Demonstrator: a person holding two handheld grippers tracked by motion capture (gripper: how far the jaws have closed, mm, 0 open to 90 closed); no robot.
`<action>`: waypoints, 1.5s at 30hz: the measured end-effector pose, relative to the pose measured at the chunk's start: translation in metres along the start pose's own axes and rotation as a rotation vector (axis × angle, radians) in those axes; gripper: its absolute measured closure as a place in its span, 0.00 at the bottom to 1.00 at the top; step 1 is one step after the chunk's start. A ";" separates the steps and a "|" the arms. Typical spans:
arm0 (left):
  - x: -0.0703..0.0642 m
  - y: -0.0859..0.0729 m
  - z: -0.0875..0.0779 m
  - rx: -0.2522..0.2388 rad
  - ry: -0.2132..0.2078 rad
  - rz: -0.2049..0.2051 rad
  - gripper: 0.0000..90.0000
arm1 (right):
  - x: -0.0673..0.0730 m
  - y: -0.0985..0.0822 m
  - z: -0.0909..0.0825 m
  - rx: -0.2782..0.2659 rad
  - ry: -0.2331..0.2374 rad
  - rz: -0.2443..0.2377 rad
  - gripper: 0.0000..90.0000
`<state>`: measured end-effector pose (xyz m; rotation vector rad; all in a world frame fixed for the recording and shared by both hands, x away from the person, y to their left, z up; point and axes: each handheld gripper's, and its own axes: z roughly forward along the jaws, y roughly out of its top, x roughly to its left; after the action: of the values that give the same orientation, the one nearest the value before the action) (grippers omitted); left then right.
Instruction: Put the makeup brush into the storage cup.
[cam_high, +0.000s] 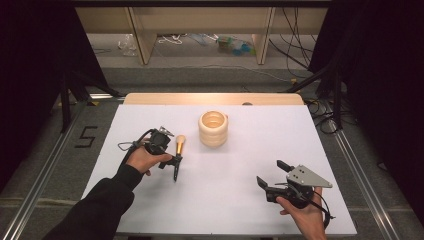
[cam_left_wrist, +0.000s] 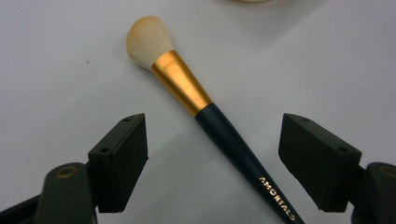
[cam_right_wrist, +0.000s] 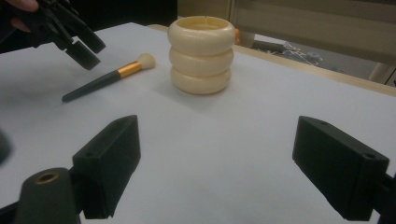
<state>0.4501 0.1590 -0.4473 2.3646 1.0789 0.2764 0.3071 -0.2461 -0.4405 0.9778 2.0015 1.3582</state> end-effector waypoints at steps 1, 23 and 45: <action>0.001 0.002 0.006 -0.009 0.012 -0.014 0.27 | 0.000 0.000 0.000 0.010 0.003 -0.003 0.18; -0.001 0.028 0.026 0.160 0.044 -0.001 0.35 | 0.001 -0.001 0.001 0.026 0.018 -0.016 0.18; 0.000 0.029 0.038 0.226 -0.004 -0.038 0.53 | 0.001 -0.001 0.003 0.027 0.020 -0.043 0.19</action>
<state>0.4829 0.1290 -0.4638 2.5376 1.2072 0.1427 0.3083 -0.2442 -0.4425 0.9315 2.0488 1.3261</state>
